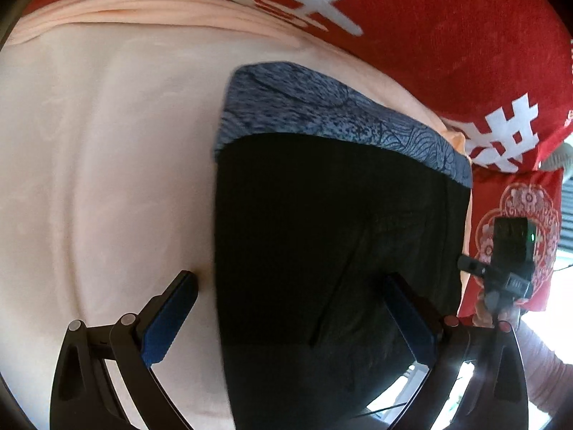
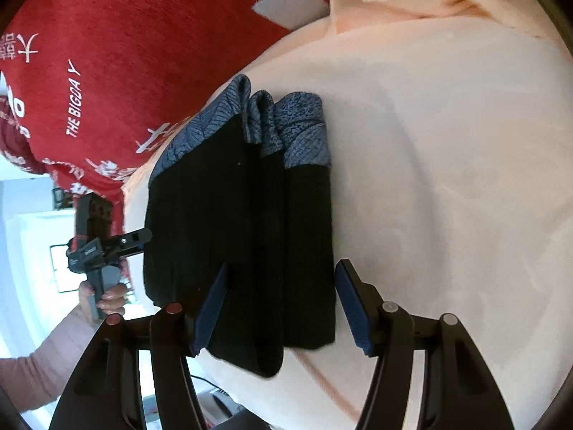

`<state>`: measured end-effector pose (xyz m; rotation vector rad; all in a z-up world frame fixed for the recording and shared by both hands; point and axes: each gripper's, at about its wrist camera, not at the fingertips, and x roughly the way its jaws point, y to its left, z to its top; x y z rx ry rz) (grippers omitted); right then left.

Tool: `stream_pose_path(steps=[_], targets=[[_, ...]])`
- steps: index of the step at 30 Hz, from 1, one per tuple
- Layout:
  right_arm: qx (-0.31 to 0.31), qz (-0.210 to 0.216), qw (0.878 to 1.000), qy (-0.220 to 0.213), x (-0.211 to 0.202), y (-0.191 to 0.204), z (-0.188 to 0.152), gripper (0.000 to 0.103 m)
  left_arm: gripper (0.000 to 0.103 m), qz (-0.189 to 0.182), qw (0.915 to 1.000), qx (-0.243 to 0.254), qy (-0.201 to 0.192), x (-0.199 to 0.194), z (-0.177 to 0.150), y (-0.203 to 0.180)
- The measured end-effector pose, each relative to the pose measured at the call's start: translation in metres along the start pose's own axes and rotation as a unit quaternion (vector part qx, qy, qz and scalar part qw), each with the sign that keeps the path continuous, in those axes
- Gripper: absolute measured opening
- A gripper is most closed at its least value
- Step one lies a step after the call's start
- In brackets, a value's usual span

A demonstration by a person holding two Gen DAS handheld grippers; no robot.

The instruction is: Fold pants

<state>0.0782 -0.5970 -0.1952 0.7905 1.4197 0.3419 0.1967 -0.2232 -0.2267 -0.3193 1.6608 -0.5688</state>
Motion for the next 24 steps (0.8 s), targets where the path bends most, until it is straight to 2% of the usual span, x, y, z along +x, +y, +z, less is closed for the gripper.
stream_pose_path(steps=[6, 11, 14, 16, 18, 21, 24], targets=[[0.003, 0.059, 0.998, 0.032, 0.025, -0.003, 0.019, 0.071, 0.103, 0.022, 0.9991, 0.028, -0.023, 0.002, -0.002, -0.015], [0.016, 0.077, 0.996, 0.032, 0.030, -0.008, 0.020, 0.071, 0.103, 0.036, 0.9989, 0.020, -0.022, 0.004, -0.003, -0.023], [0.029, 0.069, 0.997, 0.032, 0.030, -0.008, 0.021, 0.071, 0.103, 0.048, 0.9983, 0.012, -0.031, 0.002, -0.006, -0.025], [0.032, 0.054, 0.997, 0.034, 0.031, -0.006, 0.021, 0.068, 0.090, 0.040, 0.9979, 0.013, -0.049, -0.005, -0.013, -0.029], [0.021, 0.033, 0.999, 0.032, 0.029, 0.000, 0.020, 0.058, 0.079, 0.046, 0.9963, 0.021, -0.070, -0.012, -0.020, -0.039], [0.016, 0.028, 0.999, 0.022, 0.023, 0.010, 0.016, 0.048, 0.070, 0.051, 0.9949, 0.027, -0.083, -0.021, -0.029, -0.048], [0.017, 0.039, 0.999, 0.017, 0.016, 0.019, 0.013, 0.042, 0.068, 0.057, 0.9940, 0.028, -0.089, -0.032, -0.039, -0.055]])
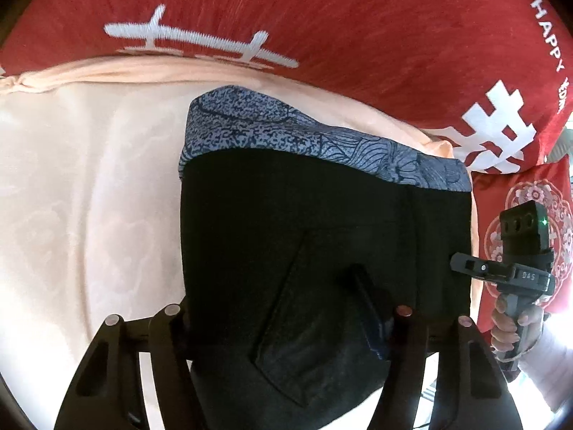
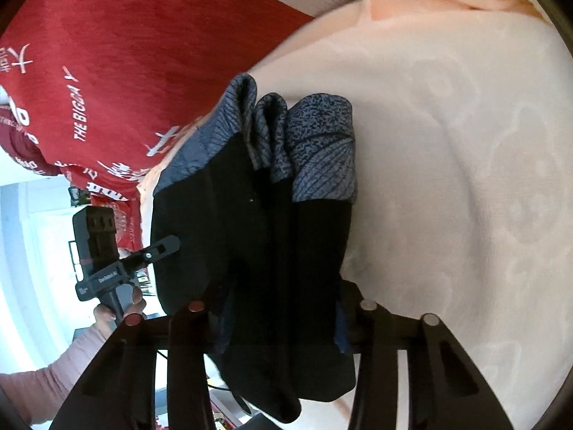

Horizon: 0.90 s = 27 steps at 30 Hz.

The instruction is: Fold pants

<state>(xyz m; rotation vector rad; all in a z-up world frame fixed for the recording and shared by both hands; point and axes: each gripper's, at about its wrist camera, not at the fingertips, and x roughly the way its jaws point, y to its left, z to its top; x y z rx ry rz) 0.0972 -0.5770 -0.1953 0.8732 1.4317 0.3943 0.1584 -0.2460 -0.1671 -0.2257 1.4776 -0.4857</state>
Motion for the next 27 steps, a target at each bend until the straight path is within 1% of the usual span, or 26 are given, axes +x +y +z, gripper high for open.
stream_pose_path(steps=[3, 4, 6, 10, 14, 16, 19, 21, 22, 23, 24, 25, 27], targets=[[0.002, 0.014, 1.000, -0.002, -0.006, 0.012, -0.007, 0.040, 0.068, 0.003, 0.9999, 0.008, -0.008, -0.019, -0.012, 0.000], [0.000, 0.015, 1.000, 0.000, -0.007, 0.015, -0.009, 0.040, 0.069, 0.006, 0.9999, 0.010, -0.009, -0.020, -0.014, -0.007], [-0.003, 0.016, 1.000, 0.004, -0.009, 0.023, -0.017, 0.040, 0.069, 0.007, 0.9999, 0.012, -0.010, -0.033, -0.025, -0.004], [-0.007, 0.027, 1.000, -0.003, -0.016, 0.040, -0.041, 0.040, 0.068, 0.009, 0.9996, 0.022, -0.012, -0.054, -0.051, 0.004], [0.002, 0.035, 0.999, -0.011, -0.016, 0.054, -0.072, 0.040, 0.069, 0.015, 0.9995, 0.026, -0.013, -0.065, -0.076, 0.014], [0.001, 0.033, 0.999, -0.012, -0.012, 0.062, -0.090, 0.040, 0.069, 0.012, 0.9997, 0.019, -0.010, -0.067, -0.090, 0.025], [0.005, 0.028, 1.000, -0.011, -0.003, 0.067, -0.109, 0.040, 0.069, 0.013, 0.9999, 0.008, -0.005, -0.058, -0.103, 0.033], [0.009, 0.020, 1.000, -0.009, 0.007, 0.068, -0.118, 0.040, 0.069, 0.034, 0.9994, 0.008, -0.004, -0.046, -0.111, 0.045], [0.011, 0.015, 1.000, -0.007, 0.016, 0.068, -0.121, 0.040, 0.071, 0.042, 0.9991, 0.007, -0.001, -0.040, -0.113, 0.050], [0.010, 0.007, 1.000, -0.004, 0.022, 0.066, -0.124, 0.040, 0.086, 0.047, 0.9989, 0.001, -0.003, -0.035, -0.117, 0.060], [0.007, -0.011, 1.000, -0.002, 0.029, 0.061, -0.126, 0.040, 0.099, 0.052, 0.9986, -0.004, -0.011, -0.034, -0.119, 0.066], [0.007, -0.027, 1.000, -0.001, 0.036, 0.057, -0.128, 0.041, 0.101, 0.052, 0.9985, -0.007, -0.014, -0.032, -0.119, 0.072], [0.007, -0.044, 0.999, -0.012, 0.039, 0.048, -0.128, 0.051, 0.102, 0.040, 0.9990, -0.011, -0.015, -0.029, -0.119, 0.078]])
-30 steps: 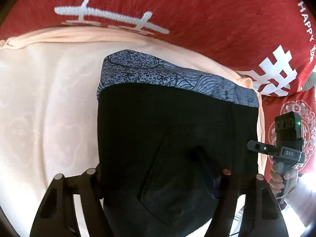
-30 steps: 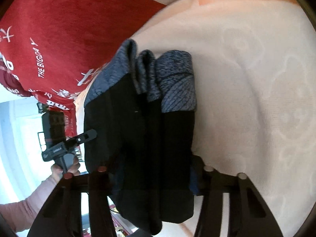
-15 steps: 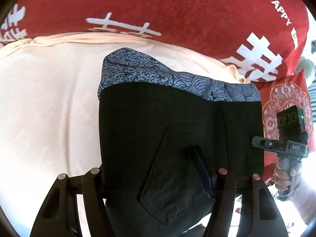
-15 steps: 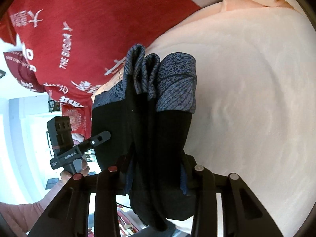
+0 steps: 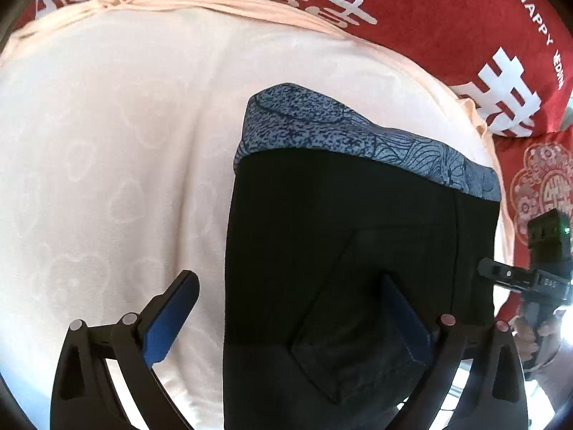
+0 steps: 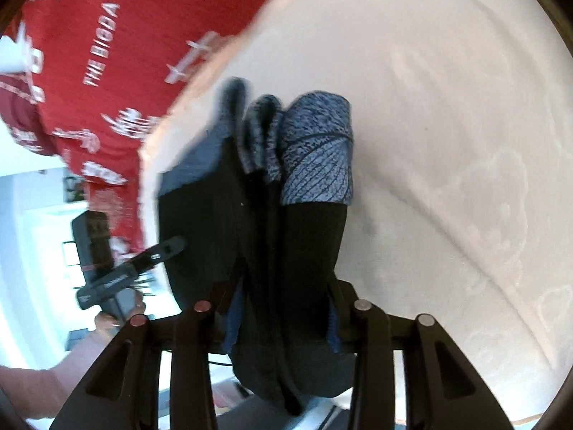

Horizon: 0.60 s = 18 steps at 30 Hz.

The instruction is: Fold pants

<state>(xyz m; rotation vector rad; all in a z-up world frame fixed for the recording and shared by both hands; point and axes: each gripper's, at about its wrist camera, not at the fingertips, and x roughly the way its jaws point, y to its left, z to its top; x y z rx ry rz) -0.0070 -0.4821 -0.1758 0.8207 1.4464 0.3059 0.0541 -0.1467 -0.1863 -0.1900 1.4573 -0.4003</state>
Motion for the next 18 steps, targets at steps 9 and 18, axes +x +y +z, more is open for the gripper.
stream_pose_path(steps=[9, 18], targets=[[-0.006, -0.097, 0.995, -0.025, -0.005, 0.017, -0.004, 0.074, 0.102, 0.067, 0.9976, 0.016, 0.000, -0.011, 0.000, -0.014], [-0.080, -0.208, 0.970, -0.098, -0.050, 0.069, -0.019, 0.029, 0.102, 0.084, 0.9924, 0.028, -0.085, -0.058, 0.014, -0.047]])
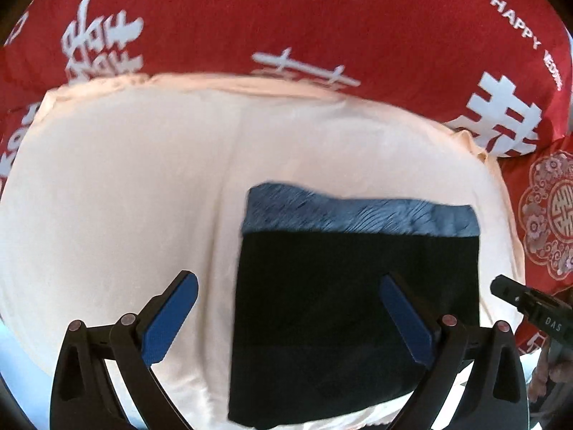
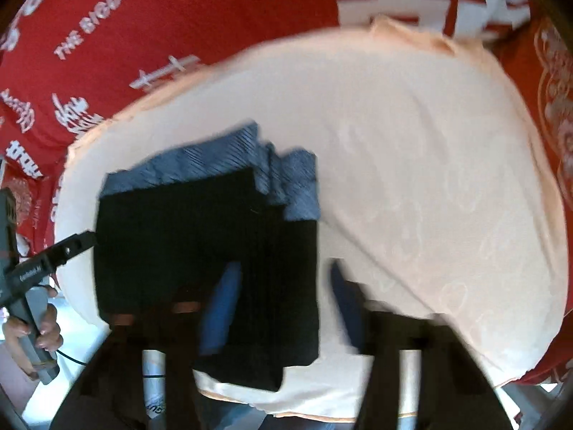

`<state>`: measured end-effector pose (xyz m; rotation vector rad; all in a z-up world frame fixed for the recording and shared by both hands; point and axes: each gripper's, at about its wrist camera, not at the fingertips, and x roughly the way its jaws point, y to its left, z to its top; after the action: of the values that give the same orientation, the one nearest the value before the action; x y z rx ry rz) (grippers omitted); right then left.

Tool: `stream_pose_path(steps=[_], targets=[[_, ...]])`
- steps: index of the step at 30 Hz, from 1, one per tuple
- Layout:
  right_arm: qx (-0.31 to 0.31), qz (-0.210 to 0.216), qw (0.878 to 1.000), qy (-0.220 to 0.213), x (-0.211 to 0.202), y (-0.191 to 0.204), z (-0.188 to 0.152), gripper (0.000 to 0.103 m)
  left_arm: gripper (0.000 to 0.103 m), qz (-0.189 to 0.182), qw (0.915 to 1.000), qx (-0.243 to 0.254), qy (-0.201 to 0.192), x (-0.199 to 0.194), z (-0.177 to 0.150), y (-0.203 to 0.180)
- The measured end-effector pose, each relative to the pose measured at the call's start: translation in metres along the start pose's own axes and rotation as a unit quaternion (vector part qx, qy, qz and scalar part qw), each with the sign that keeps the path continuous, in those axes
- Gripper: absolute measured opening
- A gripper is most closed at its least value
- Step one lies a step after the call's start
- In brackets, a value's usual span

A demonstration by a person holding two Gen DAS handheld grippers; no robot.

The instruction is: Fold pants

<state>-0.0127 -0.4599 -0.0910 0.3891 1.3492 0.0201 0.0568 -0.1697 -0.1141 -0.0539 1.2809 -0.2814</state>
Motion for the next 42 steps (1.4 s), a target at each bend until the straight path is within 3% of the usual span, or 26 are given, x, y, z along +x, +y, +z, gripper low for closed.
stream_pose_path(steps=[3, 6, 9, 17, 24, 29, 35, 40, 42], targets=[[-0.010, 0.013, 1.000, -0.011, -0.001, 0.012, 0.008, 0.026, 0.102, 0.007, 0.9999, 0.016, 0.001, 0.020, 0.004, -0.011], [-0.015, 0.014, 1.000, 0.008, 0.020, 0.018, 0.014, 0.026, 0.102, 0.026, 0.9990, 0.005, 0.036, 0.062, 0.002, -0.008], [-0.017, -0.017, 0.999, 0.035, 0.048, 0.013, 0.010, 0.025, 0.103, -0.006, 0.9986, -0.035, 0.039, 0.072, 0.000, 0.004], [-0.025, -0.022, 0.999, 0.029, 0.045, 0.011, 0.007, 0.025, 0.103, 0.045, 0.9980, 0.019, 0.041, 0.053, -0.001, -0.013], [0.030, -0.021, 0.998, 0.051, 0.026, -0.002, -0.017, 0.030, 0.103, 0.068, 0.9956, 0.023, 0.060, 0.034, -0.019, -0.018], [0.050, -0.029, 0.996, 0.062, 0.010, -0.006, -0.039, 0.037, 0.103, 0.076, 0.9928, 0.032, 0.087, 0.021, -0.036, -0.023], [0.060, -0.030, 0.995, 0.070, -0.007, 0.005, -0.058, 0.037, 0.103, 0.074, 0.9920, 0.047, 0.091, 0.000, -0.048, -0.032], [0.056, -0.030, 0.995, 0.077, -0.019, 0.023, -0.067, 0.046, 0.103, 0.090, 0.9907, 0.078, 0.065, -0.027, -0.057, -0.045], [0.049, -0.034, 0.995, 0.079, -0.025, 0.033, -0.069, 0.056, 0.103, 0.091, 0.9905, 0.085, 0.057, -0.041, -0.061, -0.048]])
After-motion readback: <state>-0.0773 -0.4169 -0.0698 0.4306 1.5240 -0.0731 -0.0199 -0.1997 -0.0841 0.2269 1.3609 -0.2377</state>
